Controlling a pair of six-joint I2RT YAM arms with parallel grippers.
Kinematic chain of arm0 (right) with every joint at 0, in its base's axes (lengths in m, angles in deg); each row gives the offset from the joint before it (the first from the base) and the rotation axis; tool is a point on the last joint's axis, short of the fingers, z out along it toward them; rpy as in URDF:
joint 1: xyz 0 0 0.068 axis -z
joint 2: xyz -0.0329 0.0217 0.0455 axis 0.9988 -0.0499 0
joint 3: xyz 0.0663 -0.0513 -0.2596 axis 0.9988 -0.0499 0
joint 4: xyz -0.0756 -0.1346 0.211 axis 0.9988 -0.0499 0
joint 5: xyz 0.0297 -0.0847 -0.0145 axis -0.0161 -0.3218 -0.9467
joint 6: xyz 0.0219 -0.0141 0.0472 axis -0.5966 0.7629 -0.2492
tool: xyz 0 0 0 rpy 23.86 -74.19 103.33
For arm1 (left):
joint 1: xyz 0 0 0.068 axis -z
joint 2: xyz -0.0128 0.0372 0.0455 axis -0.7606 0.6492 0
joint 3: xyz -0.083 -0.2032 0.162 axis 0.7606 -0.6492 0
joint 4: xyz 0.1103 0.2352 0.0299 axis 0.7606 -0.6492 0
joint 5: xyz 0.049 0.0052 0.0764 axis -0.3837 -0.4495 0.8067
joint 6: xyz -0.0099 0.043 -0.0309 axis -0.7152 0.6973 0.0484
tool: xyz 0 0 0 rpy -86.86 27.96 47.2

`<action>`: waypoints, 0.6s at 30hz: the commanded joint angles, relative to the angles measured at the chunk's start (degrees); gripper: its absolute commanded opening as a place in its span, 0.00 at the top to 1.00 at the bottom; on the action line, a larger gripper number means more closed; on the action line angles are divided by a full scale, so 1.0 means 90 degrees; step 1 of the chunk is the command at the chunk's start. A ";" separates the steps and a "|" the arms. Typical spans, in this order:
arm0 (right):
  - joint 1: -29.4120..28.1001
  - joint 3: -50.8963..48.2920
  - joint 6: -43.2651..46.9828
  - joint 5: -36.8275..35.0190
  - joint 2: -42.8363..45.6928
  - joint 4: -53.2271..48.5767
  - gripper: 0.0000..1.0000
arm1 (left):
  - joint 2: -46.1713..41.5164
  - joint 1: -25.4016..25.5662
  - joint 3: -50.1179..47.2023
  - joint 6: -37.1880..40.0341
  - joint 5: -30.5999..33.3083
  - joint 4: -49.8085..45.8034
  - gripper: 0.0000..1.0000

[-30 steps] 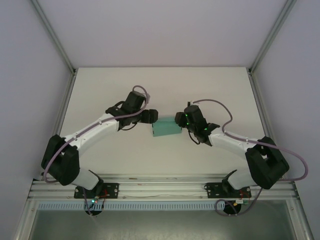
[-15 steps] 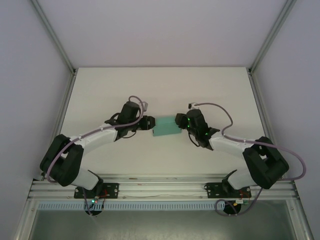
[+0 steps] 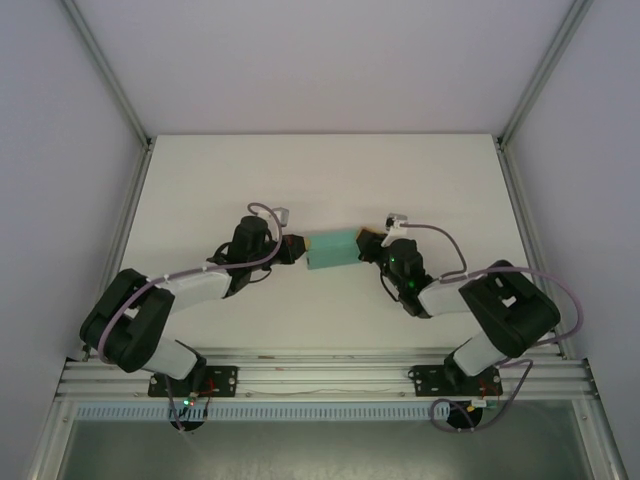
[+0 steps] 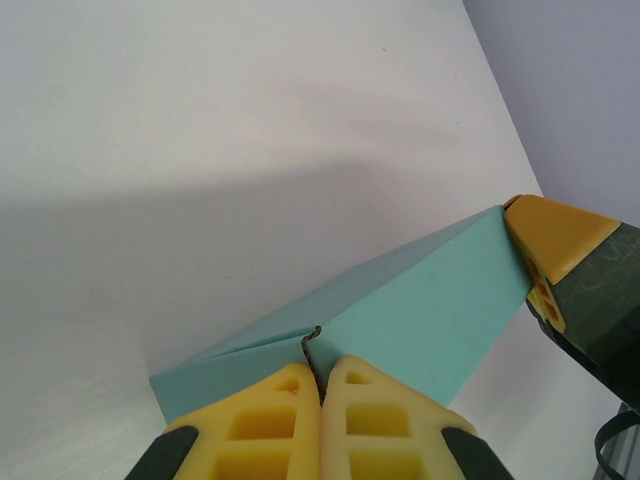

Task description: Assemble paper box

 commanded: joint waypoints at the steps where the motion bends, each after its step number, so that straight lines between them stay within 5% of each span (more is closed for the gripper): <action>1: -0.0135 -0.0257 0.0427 0.0533 -0.0210 -0.2003 0.94 | 0.0375 0.0085 -0.0233 0.0299 0.0021 -0.1422 1.00; 3: -0.0134 -0.0008 0.0483 0.0543 0.0122 -0.2554 0.90 | 0.0244 0.0085 0.0047 0.0359 0.0004 -0.1703 0.94; 4: -0.0133 0.0155 0.0497 0.0546 0.0281 -0.2868 0.85 | 0.0157 0.0085 0.0211 0.0415 -0.0002 -0.1877 0.78; 8: -0.0135 0.1232 0.0217 0.0013 0.0659 -0.4540 0.77 | -0.0098 0.0085 0.1066 0.0620 0.0822 -0.2744 0.73; 13: -0.0139 0.2356 0.0260 -0.0028 0.0807 -0.5286 0.65 | -0.0099 0.0082 0.2116 0.1040 0.1272 -0.3381 0.44; 16: -0.0136 0.3006 0.0514 -0.0052 0.0912 -0.5948 0.57 | -0.0303 0.0083 0.2449 0.1218 0.1392 -0.3536 0.36; 18: -0.0136 0.3301 0.0792 0.0022 0.0979 -0.6233 0.47 | -0.0488 0.0077 0.2576 0.1301 0.1711 -0.3689 0.14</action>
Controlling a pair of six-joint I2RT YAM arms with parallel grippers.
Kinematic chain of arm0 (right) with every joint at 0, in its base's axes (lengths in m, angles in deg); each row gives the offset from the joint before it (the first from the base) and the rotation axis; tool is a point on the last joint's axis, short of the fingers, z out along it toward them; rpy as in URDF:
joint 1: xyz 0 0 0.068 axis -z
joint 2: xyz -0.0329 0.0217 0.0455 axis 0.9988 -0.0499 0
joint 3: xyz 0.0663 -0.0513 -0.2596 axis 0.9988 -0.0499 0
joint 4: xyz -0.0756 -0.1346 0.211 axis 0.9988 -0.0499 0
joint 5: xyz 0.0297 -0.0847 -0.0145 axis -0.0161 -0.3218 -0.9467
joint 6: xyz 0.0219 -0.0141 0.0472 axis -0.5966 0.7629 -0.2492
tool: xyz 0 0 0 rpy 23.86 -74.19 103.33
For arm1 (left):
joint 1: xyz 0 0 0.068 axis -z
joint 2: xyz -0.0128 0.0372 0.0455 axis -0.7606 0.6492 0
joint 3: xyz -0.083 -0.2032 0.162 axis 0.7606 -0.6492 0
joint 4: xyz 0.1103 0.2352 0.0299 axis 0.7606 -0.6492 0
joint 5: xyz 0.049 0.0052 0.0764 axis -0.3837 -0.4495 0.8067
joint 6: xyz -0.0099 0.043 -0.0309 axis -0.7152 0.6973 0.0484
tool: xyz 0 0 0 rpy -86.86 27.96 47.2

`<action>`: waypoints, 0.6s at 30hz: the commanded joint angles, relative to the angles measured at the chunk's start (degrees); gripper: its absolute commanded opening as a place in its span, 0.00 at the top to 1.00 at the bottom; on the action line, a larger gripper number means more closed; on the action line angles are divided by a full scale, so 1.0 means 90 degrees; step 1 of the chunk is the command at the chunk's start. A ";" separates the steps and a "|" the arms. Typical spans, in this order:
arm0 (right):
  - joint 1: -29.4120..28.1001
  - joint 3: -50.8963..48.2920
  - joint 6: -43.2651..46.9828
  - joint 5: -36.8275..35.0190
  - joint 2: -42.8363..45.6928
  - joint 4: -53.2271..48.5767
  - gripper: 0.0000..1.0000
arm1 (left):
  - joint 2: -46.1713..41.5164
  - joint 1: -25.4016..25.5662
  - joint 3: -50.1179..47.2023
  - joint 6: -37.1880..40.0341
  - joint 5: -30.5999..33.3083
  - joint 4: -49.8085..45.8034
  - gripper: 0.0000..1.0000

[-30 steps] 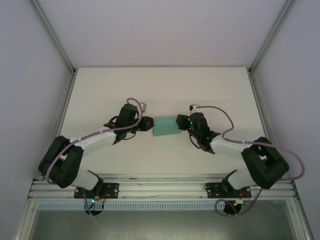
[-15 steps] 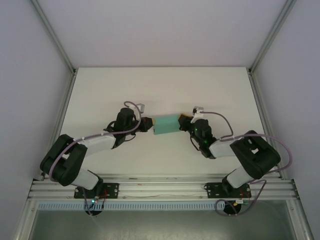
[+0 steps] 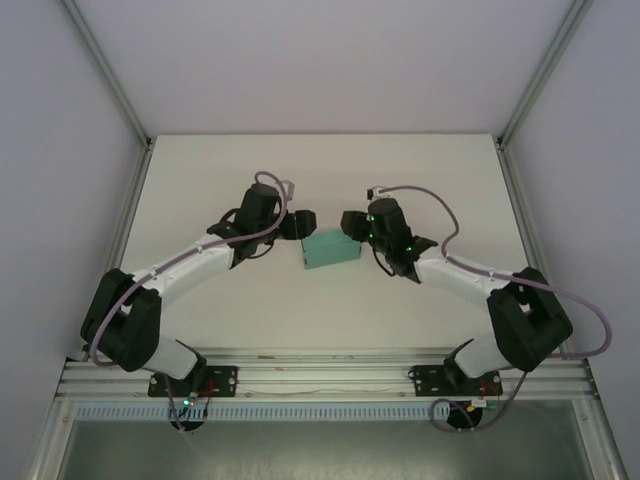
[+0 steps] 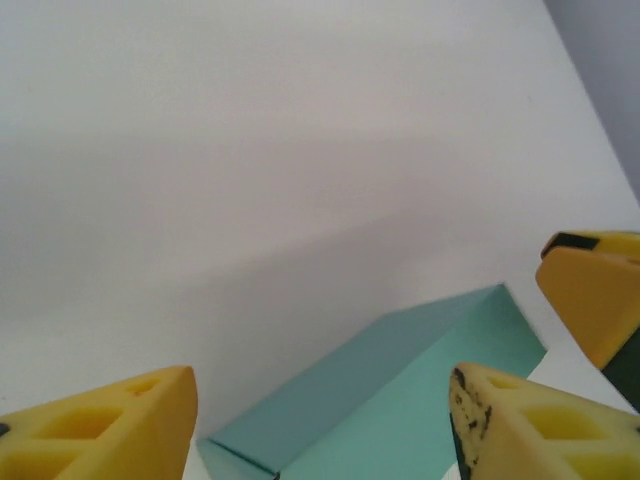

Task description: Assemble paper box

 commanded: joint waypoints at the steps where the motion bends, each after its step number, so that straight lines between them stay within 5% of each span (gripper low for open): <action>1: -0.0020 0.0477 0.0661 0.0161 0.0262 -0.0985 0.40 | -0.0424 0.0031 0.0308 0.0348 0.0814 -0.0734 0.00; 5: -0.0002 0.0979 0.3121 0.1443 0.0198 -0.1742 0.00 | -0.0635 -0.0208 0.0578 0.0331 0.2134 -0.1373 0.00; 9: 0.0000 0.1534 0.6086 0.2669 -0.0042 -0.3094 0.00 | -0.0668 -0.0954 0.0541 0.0117 0.2254 -0.1628 0.00; 18: -0.0039 0.3744 0.9291 0.1986 -0.1894 -0.6019 0.02 | -0.0643 -0.1802 0.0041 0.0047 0.2359 -0.1744 0.00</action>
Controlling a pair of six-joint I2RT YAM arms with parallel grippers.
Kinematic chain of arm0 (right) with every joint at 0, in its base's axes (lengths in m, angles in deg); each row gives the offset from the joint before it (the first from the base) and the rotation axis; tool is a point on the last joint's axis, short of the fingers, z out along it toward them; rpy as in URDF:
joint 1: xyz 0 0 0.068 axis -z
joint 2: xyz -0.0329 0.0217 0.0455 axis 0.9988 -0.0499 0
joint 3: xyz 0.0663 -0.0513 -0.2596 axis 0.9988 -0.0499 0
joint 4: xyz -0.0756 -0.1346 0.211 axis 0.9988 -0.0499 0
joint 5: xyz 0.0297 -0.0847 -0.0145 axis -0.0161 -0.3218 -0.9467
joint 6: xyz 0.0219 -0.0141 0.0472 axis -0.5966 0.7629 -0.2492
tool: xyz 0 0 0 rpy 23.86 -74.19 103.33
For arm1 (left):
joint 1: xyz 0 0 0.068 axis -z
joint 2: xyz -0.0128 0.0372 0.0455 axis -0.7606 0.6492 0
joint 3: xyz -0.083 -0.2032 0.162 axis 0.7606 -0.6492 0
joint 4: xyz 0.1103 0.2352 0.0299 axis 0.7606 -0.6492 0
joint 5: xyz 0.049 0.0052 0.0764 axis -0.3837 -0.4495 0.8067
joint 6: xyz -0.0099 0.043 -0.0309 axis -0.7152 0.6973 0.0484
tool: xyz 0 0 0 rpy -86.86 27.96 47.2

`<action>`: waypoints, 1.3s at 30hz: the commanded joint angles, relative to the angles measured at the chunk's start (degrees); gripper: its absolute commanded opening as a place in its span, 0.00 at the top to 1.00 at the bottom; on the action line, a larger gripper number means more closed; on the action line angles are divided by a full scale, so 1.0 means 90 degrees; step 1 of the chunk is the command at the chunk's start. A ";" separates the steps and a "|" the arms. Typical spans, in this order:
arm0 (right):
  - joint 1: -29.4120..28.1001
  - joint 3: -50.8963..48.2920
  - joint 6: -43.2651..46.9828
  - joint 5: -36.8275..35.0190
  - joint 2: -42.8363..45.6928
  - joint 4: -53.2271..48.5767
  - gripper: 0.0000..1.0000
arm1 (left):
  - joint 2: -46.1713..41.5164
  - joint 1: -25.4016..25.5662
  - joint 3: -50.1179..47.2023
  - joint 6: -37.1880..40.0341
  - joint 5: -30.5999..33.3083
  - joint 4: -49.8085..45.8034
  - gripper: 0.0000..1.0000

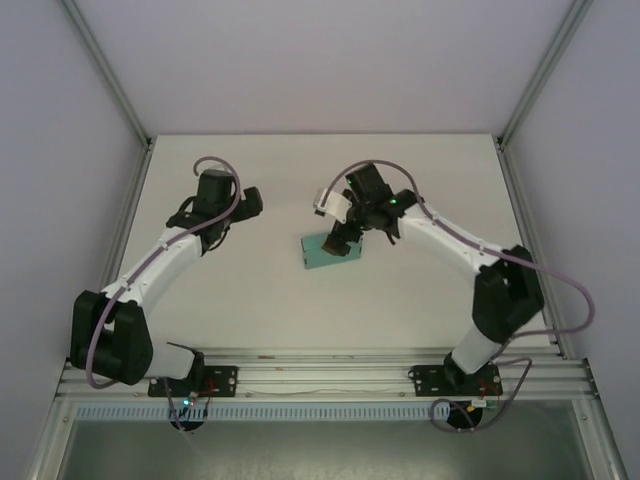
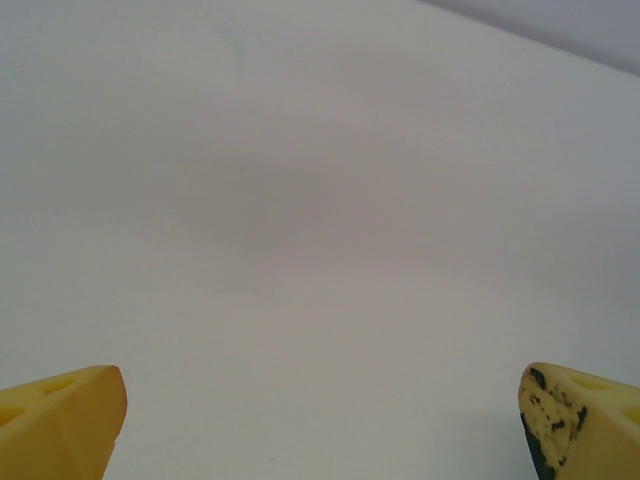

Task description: Assemble paper box

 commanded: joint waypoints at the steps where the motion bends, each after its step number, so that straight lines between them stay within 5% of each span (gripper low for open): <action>1: -0.0042 0.0671 0.1720 -0.0294 -0.0593 -0.1739 0.03 | -0.0058 -0.0134 -0.0163 0.0002 0.0221 -0.0302 0.00; 10: -0.0233 0.1784 0.2083 -0.0904 -0.1772 -0.2366 0.08 | -0.0047 -0.0267 -0.0344 0.0036 0.0186 -0.0342 0.00; 17: -0.0409 0.1981 0.1904 -0.1268 -0.2170 -0.2297 0.25 | -0.0128 -0.0295 -0.0390 0.0062 0.0261 -0.0451 0.00; 29: -0.0836 0.0616 0.1243 -0.3614 -0.1559 0.0501 0.58 | -0.0843 -0.0287 -0.0716 -0.0007 0.0344 -0.0457 0.00; 33: -0.0949 -0.0207 0.1592 -0.4296 -0.1355 0.2003 0.57 | -0.1068 -0.0287 -0.0884 -0.0075 0.0331 -0.0358 0.00; 36: -0.1022 -0.0274 0.1532 -0.4474 -0.1432 0.1970 0.55 | -0.1147 -0.0287 -0.0932 -0.0098 0.0329 -0.0372 0.00; 39: -0.1175 -0.0471 0.1569 -0.4553 -0.1429 0.1823 0.42 | -0.1199 -0.0287 -0.0969 -0.0108 0.0323 -0.0391 0.00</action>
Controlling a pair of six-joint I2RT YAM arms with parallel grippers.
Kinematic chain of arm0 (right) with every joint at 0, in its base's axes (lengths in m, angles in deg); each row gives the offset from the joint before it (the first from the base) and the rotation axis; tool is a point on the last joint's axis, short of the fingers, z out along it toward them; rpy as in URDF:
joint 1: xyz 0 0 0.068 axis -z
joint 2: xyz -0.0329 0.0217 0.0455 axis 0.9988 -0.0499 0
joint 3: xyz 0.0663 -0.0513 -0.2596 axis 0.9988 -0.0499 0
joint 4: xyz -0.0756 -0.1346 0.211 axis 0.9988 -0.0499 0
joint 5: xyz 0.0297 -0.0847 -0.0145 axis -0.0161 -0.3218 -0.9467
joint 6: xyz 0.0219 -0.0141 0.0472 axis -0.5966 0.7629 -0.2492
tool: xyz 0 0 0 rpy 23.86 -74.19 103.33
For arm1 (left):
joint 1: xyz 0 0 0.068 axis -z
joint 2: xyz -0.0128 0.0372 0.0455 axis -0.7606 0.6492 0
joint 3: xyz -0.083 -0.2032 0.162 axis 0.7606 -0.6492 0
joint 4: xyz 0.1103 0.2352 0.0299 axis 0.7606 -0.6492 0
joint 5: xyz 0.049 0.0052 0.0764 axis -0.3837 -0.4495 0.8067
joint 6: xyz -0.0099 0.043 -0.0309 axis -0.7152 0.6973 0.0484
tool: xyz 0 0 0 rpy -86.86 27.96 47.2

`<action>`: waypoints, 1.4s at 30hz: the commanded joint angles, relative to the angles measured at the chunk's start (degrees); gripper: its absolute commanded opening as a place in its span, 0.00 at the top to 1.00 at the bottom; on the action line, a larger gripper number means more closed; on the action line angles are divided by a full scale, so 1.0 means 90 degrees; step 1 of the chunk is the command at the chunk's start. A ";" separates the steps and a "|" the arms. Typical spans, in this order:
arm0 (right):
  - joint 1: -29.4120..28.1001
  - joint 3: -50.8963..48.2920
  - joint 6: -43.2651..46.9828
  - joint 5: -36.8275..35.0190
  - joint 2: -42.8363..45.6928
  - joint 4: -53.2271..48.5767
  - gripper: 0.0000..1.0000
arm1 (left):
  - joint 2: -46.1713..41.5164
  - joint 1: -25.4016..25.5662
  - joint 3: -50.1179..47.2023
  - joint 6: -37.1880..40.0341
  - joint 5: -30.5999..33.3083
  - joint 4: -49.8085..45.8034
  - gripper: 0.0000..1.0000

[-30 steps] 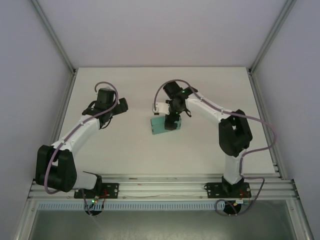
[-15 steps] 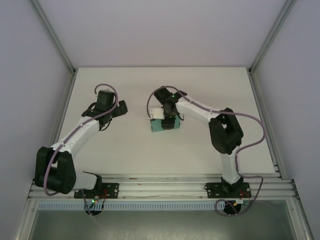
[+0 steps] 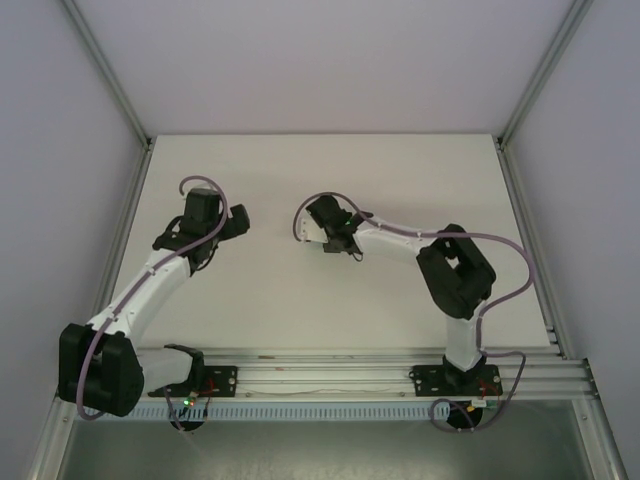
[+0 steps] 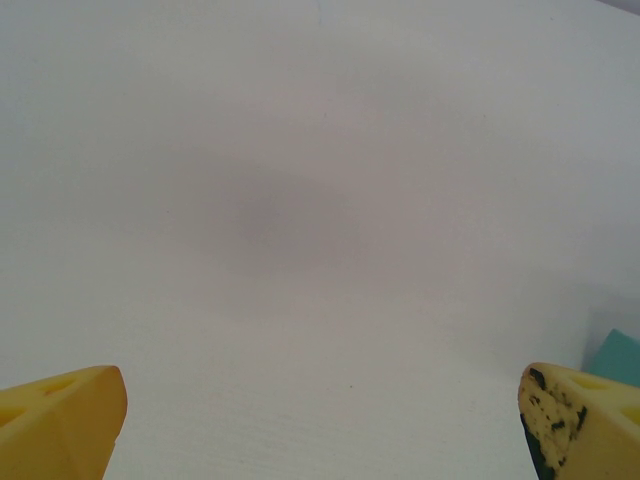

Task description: Assemble paper box

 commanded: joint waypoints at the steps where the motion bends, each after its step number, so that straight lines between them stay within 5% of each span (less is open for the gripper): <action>1: -0.0204 -0.0278 0.0110 -0.0463 0.0180 0.0264 0.39 | -0.0154 -0.0079 -0.0120 -0.0063 0.0147 -0.0003 0.00; 13: -0.0614 -0.1579 -0.0896 0.0004 0.1924 -0.0581 0.00 | -0.0436 -0.0078 -0.0402 0.0039 0.0435 0.0371 0.00; 20: -0.0310 -0.2456 -0.1514 0.0373 0.3319 0.0180 0.00 | -0.0427 -0.0123 -0.0774 0.0466 0.1013 0.1372 0.00; 28: 0.2262 -0.3975 -0.5193 0.1262 0.4844 0.2807 0.00 | -0.0046 -0.0550 -0.1997 0.1241 0.1956 0.3947 0.00; 31: 0.2892 -0.4595 -0.5688 0.0886 0.4843 0.3643 0.00 | 0.0167 -0.0762 -0.2022 0.1412 0.1620 0.4253 0.00; 38: 0.4162 -0.5484 -0.6276 0.1069 0.4067 0.5640 0.00 | 0.0876 -0.0770 -0.3285 0.2346 0.1574 0.7298 0.00; 42: 0.4738 -0.5460 -0.6941 0.1165 0.3297 0.6120 0.00 | 0.1042 -0.0816 -0.3371 0.2440 0.1451 0.7722 0.00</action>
